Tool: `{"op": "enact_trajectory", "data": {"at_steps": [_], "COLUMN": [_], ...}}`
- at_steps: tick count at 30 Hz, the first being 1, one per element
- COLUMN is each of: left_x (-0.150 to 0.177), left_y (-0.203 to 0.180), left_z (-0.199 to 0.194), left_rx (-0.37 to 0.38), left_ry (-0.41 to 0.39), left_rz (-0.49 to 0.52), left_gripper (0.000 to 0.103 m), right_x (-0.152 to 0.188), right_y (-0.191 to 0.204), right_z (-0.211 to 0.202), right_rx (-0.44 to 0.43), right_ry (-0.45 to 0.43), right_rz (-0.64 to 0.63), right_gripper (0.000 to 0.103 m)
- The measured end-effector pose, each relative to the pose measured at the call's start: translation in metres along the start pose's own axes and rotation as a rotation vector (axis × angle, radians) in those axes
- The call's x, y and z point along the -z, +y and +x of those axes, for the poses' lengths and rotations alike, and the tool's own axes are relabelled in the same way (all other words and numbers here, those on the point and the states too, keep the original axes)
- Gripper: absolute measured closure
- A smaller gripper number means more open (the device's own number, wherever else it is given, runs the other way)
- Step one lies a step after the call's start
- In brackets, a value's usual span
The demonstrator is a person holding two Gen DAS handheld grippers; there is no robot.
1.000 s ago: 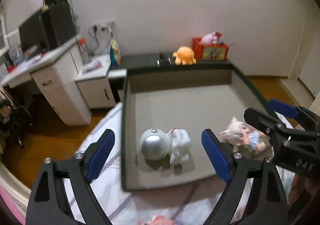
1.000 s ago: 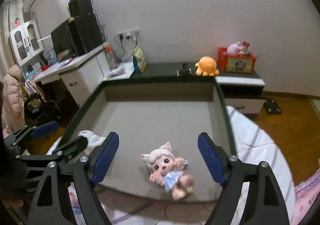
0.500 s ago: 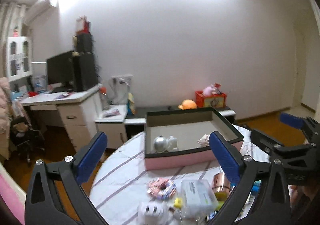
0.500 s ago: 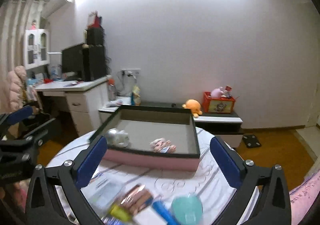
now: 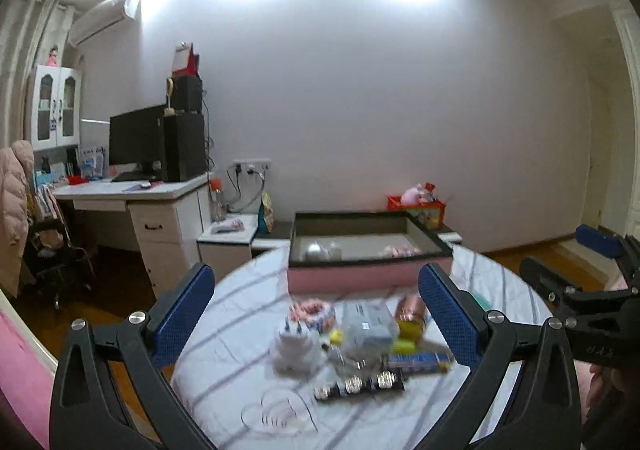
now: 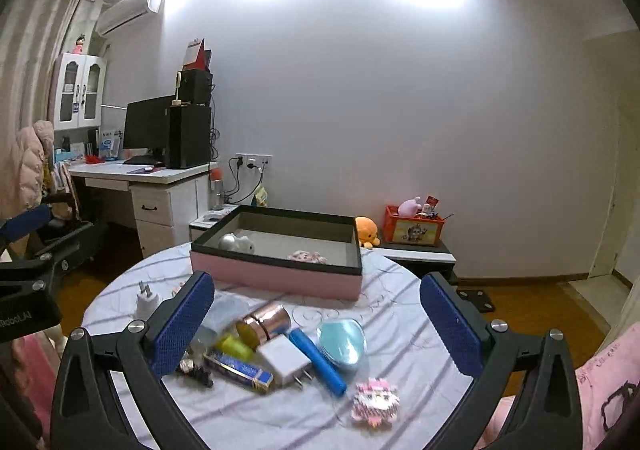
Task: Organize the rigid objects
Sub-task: 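Lift both tools out of the box and back over the bed, then grasp the white plug adapter with the left tool while the right tool grasps the block cat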
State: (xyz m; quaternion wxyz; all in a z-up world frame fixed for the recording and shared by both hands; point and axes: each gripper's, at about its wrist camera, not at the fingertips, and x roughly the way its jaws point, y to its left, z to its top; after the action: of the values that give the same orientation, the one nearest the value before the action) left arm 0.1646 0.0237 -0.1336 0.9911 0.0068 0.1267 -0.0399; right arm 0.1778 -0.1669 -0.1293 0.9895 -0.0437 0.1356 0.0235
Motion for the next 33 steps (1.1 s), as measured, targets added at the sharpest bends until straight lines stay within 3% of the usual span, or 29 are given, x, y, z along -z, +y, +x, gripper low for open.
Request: {"op": "enact_trajectory", "data": {"at_steps": [11,20,33], "left_x": [0.030,0.072,0.078], "left_y": [-0.003,-0.008,0.035], "left_z": [0.013,0.049,0.113], "left_rx": [0.028,0.048,-0.071], "left_ry": [0.092,0.263,0.390], "left_rz": [-0.006,-0.013,-0.015], "left_gripper": [0.000,0.000,0.000], "right_x": [0.033,0.072,0.096], "right_y": [-0.022,-0.042,-0.058], "right_z": [0.001,0.029,0.066], "right_rx": [0.028,0.024,0.023], "right_ry": [0.080,0.204,0.298], "right_rz": [0.042,0.096,0.150], "right_gripper": [0.000,0.000,0.000]}}
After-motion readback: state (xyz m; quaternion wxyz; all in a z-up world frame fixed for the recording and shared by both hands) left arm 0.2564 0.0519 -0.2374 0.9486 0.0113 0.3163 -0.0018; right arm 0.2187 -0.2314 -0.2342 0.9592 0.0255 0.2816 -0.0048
